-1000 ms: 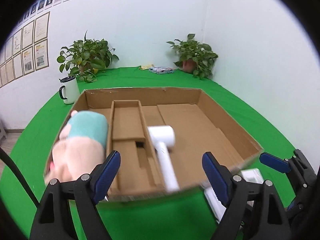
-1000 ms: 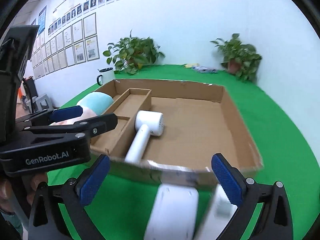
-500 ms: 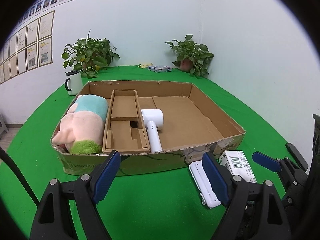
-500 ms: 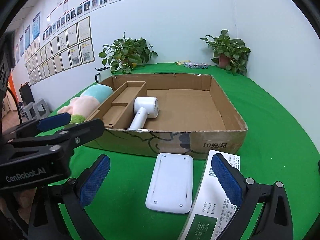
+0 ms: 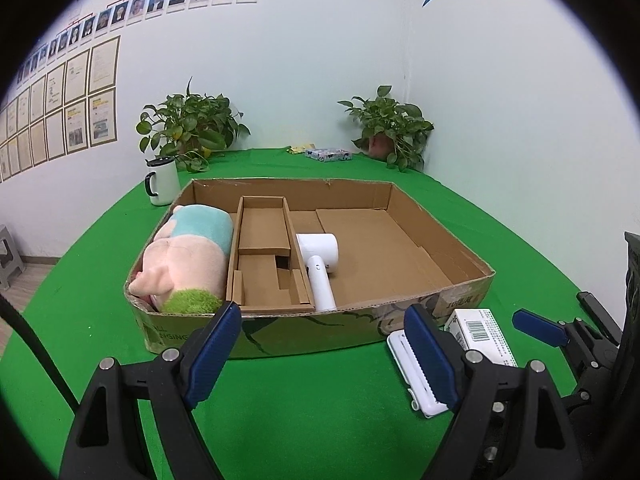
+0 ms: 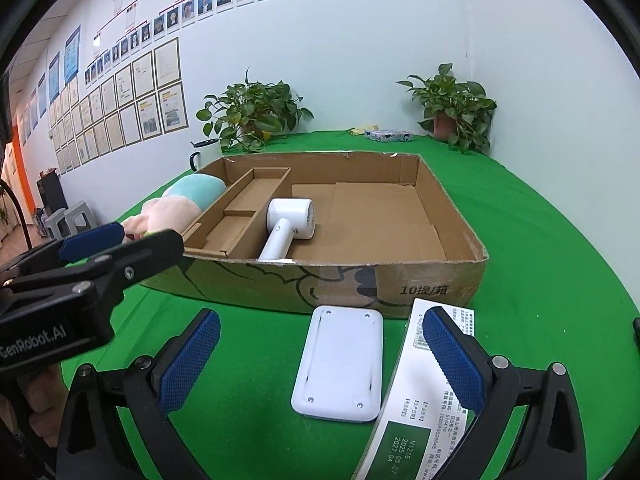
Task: Organize objects
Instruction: 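Reach the right gripper to the white rectangular device and close on it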
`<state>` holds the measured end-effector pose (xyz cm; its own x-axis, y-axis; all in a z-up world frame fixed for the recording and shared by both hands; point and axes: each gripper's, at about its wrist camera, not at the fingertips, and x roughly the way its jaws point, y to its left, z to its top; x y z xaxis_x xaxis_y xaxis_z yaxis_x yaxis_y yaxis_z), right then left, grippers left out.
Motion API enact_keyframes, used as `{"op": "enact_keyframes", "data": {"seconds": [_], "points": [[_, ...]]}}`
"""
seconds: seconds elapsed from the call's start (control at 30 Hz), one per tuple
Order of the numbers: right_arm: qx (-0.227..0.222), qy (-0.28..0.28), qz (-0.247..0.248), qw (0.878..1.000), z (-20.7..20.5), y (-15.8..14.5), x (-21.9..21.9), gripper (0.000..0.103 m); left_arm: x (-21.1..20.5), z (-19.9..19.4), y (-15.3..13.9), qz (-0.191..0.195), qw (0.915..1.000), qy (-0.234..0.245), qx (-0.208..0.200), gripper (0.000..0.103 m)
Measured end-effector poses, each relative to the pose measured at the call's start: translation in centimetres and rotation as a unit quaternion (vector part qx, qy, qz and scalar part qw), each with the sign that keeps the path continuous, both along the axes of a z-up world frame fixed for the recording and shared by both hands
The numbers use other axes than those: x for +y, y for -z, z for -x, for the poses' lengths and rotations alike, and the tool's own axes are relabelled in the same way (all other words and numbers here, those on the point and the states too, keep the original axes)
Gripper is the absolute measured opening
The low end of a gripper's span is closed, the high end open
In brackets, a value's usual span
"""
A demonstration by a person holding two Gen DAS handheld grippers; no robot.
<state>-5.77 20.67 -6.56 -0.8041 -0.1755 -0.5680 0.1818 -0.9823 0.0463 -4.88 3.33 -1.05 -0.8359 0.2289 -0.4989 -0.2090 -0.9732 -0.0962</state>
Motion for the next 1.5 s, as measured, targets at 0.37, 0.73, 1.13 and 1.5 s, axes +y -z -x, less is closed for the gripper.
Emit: {"op": "enact_keyframes", "data": {"seconds": [0.37, 0.73, 1.13, 1.5], "points": [[-0.034, -0.057, 0.064, 0.996, -1.8, 1.6, 3.1, 0.102, -2.1, 0.6, 1.9, -0.05, 0.9971, 0.023, -0.052, 0.073], [-0.128, -0.12, 0.063, 0.983, 2.6, 6.1, -1.7, 0.102, -2.1, 1.4, 4.0, -0.056, 0.9942, 0.03, -0.087, 0.073], [-0.133, -0.047, -0.009, 0.99, 4.8, 7.7, -0.3, 0.101, -1.7, 2.2, 5.0, -0.061, 0.9915, 0.04, -0.108, 0.073], [-0.149, -0.112, 0.01, 0.982, -0.5, 7.5, -3.4, 0.082, -1.7, 1.1, 7.8, -0.106, 0.9681, 0.104, -0.202, 0.073]]}}
